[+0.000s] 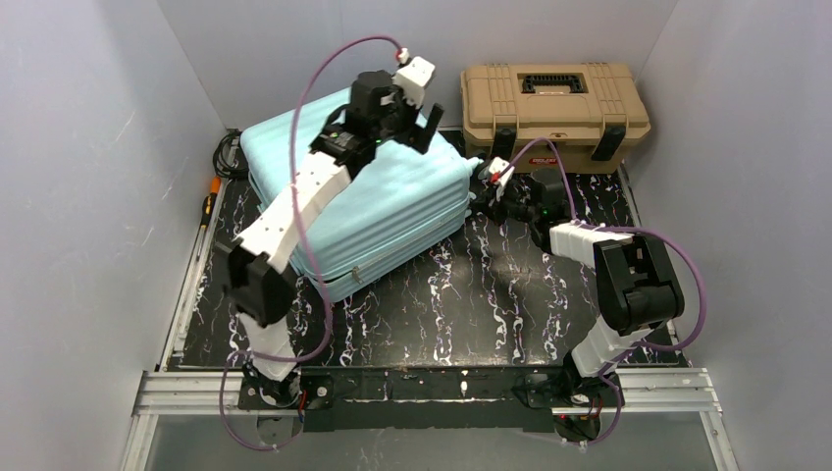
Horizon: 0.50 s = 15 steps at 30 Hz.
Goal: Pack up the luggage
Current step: Zip the luggage at the center of the board.
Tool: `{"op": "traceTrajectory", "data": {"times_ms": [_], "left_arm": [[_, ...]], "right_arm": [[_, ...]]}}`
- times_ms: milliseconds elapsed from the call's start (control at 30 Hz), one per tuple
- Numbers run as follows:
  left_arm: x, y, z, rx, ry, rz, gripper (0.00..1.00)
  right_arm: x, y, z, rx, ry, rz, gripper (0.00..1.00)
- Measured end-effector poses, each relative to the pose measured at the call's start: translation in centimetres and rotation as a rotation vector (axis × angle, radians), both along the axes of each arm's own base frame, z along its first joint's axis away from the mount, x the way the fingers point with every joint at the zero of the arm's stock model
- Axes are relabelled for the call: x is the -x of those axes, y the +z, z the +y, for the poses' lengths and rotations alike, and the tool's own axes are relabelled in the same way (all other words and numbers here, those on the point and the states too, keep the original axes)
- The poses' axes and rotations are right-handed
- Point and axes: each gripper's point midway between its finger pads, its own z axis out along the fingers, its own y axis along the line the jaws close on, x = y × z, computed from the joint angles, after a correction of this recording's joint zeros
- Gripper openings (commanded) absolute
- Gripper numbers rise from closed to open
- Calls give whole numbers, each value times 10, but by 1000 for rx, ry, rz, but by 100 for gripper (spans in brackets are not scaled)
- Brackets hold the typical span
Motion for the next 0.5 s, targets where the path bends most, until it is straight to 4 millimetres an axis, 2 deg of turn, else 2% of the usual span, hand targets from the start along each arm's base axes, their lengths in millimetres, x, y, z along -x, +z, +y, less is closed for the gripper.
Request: {"op": "traceTrajectory", "data": {"times_ms": [233,300,400,500], "left_arm": [[-89,-25,-56,-93,127,-115,98],[-102,-44,-63,-128,154,-122,97],[-111,-68,-67,-202,177,-140,95],[-123,-72,-75,-272,207,-238,93]], "right_arm": [[3,-1,0,-12,4,9,1],[3,-2,0,-14,4,6,1],[4,-2,0,-15,4,3,1],[4,-2,-1,-19,6,-1,1]]}}
